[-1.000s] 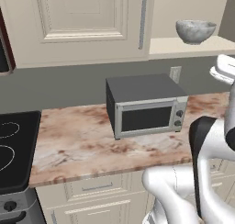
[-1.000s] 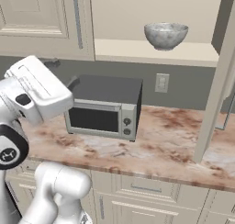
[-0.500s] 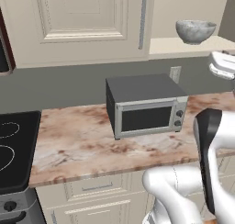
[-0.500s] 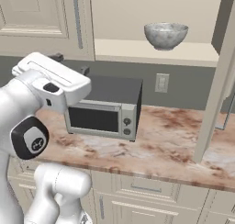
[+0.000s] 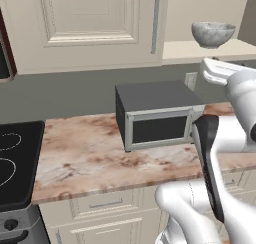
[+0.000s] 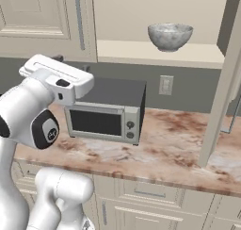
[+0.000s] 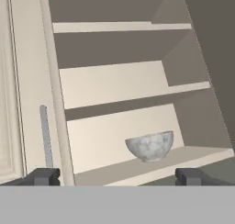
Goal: Move the bowls from the cabinet to the plates on the dining table.
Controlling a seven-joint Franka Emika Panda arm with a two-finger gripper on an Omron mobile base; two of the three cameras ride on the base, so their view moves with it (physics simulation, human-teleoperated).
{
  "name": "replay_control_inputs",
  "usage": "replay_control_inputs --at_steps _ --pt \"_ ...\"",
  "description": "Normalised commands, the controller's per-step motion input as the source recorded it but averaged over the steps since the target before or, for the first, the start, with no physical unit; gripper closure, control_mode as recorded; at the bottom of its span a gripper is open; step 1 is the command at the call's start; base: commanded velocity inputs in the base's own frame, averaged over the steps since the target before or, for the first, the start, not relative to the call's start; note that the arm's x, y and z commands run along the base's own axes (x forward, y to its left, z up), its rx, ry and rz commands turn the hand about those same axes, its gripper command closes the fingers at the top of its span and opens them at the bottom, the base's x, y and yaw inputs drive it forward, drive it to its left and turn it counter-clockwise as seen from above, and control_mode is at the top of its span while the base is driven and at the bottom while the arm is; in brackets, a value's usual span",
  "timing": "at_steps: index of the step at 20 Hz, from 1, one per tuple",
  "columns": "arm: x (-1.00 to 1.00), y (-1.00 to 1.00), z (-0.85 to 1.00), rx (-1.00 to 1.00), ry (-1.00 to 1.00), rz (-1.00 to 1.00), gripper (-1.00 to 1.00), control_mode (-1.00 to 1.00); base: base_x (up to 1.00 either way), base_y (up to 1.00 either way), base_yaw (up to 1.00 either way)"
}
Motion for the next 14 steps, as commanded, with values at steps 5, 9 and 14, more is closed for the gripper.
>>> replay_control_inputs --at_steps 5,9,14 --pt "0.58 0.35 -0.21 0.00 0.00 0.10 -1.00 -1.00 0.00 0.00 0.00" --pt "0.40 0.39 -0.03 -0.04 0.00 0.09 -1.00 -1.00 0.00 0.00 0.00" --pt "0.06 0.39 0.06 -0.10 0.00 0.07 -1.00 -1.00 0.00 0.00 0.00"
